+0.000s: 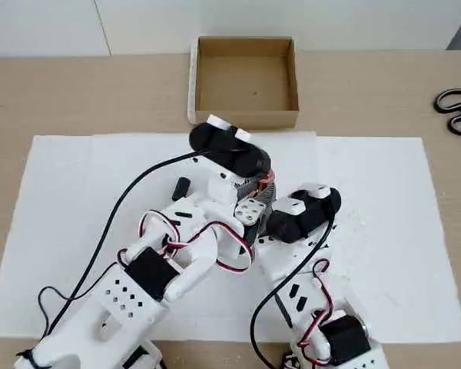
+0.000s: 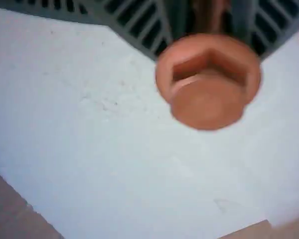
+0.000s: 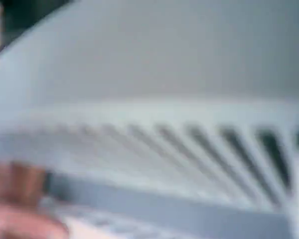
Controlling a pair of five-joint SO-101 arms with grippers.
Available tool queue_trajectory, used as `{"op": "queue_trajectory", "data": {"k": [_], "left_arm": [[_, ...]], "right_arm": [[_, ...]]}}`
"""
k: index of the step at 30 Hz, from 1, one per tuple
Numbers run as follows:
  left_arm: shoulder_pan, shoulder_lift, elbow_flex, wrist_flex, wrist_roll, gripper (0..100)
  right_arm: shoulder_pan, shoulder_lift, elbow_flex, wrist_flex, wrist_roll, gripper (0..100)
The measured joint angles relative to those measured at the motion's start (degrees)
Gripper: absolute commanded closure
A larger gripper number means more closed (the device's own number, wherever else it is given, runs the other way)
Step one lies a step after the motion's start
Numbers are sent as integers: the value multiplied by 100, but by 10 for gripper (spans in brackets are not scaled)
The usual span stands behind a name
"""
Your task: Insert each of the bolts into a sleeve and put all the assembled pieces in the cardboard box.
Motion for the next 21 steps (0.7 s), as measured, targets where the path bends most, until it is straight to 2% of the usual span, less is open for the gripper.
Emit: {"op": "queue_trajectory", "data": {"k": [16,21], "left_arm": [[0,18,-44,246,0,991],[0,18,-44,246,0,872]], "right_arm": [[-9,0,0,9,0,995],[-9,0,0,9,0,995]]}}
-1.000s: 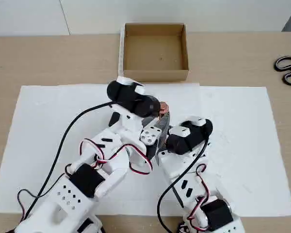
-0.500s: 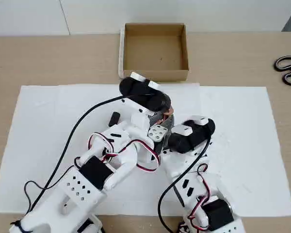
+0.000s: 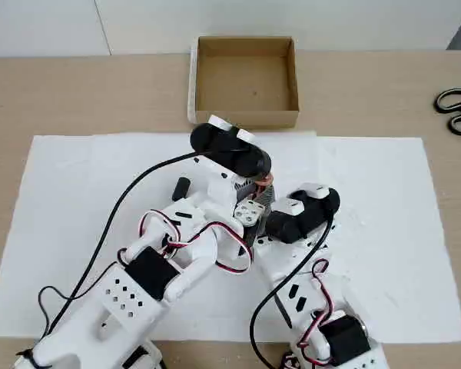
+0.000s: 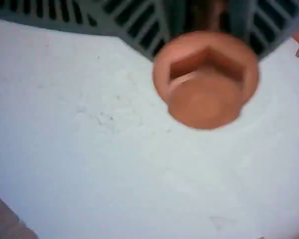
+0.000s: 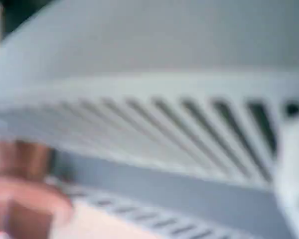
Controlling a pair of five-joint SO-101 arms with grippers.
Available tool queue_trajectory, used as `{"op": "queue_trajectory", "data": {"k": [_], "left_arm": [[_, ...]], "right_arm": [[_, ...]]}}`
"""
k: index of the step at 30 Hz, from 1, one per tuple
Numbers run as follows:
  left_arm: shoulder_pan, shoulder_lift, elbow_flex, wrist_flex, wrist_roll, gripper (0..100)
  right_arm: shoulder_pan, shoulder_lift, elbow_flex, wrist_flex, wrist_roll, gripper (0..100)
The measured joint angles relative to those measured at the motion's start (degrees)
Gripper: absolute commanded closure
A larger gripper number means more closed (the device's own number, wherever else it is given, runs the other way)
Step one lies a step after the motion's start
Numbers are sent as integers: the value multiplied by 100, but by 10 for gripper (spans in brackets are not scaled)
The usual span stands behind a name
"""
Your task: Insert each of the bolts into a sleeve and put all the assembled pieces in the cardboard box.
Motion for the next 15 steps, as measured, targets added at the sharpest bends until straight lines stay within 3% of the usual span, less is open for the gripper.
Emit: {"op": "queue_trajectory", "data": {"k": [15], "left_arm": [[-9,9,0,158,334,844]], "right_arm": [[-26,0,-9,0,0,995]]}}
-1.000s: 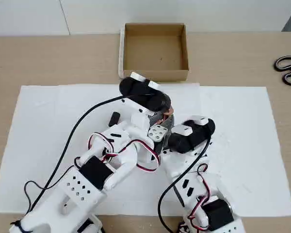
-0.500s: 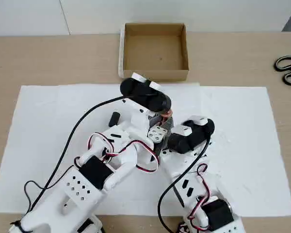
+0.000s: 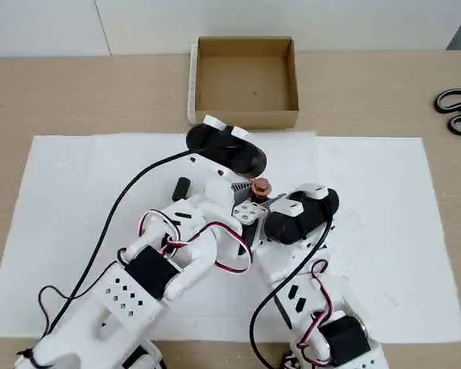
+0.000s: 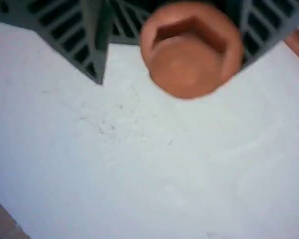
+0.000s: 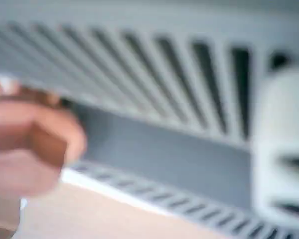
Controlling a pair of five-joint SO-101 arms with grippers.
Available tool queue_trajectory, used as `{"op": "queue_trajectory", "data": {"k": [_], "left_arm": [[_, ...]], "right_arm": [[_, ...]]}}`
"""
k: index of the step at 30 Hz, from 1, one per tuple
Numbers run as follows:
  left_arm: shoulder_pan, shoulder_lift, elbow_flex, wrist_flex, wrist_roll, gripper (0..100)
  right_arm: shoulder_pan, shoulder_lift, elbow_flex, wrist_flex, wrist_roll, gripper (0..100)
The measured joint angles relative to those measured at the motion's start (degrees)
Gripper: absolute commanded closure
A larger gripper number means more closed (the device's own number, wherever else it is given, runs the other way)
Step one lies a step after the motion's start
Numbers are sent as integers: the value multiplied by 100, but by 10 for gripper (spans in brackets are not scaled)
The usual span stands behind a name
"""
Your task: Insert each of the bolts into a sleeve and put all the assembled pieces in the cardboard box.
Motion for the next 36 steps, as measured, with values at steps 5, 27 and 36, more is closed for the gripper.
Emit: {"op": "queue_trajectory", "data": {"k": [5,27,36], "left_arm": [[0,0,-123,114,0,799],[-765,-9,-1143,1785,9,697],[-2637,-9,-1644,2479,9,697]], "right_arm": [[0,0,0,0,0,995],[0,0,9,0,0,995],[0,0,44,0,0,995]]}}
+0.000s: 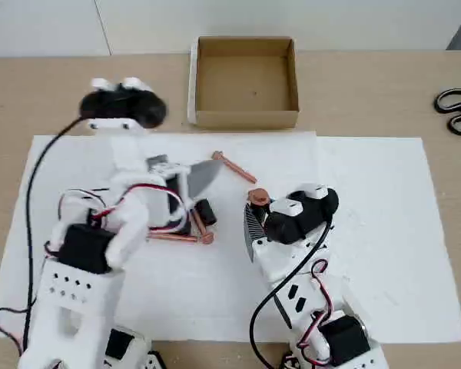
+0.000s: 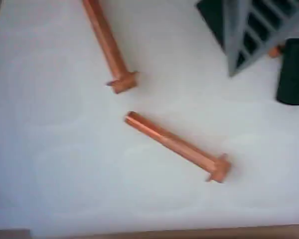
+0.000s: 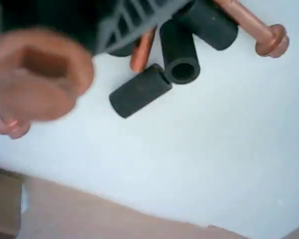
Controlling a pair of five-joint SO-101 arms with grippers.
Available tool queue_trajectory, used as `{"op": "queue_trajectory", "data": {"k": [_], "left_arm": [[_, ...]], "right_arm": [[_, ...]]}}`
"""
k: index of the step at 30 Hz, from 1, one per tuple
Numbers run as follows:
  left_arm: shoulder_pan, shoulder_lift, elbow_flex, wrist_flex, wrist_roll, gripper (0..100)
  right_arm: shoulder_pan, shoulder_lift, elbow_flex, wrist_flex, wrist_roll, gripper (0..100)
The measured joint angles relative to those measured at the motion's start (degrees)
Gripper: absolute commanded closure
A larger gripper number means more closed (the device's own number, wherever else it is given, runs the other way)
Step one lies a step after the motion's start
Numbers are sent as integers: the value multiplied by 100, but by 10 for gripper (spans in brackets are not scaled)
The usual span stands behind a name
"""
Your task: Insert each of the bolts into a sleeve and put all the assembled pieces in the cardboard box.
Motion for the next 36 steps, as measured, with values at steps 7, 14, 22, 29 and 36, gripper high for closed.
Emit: {"op": "queue_trajectory", "data": {"k": [7,14,22,29,36], "left_arm": [[-2171,0,-343,466,-35,697],[-4105,0,-492,484,-1890,697],[-4387,0,387,360,-2400,697],[-4404,0,510,202,-2418,697],[-4413,0,527,536,-2462,697]], "right_arm": [[659,0,105,0,413,995],[2541,88,-923,818,1275,995],[4035,2198,-4554,1591,1442,995],[3429,5565,-8334,2224,1442,995],[2180,8800,-10523,2145,1442,995]]}}
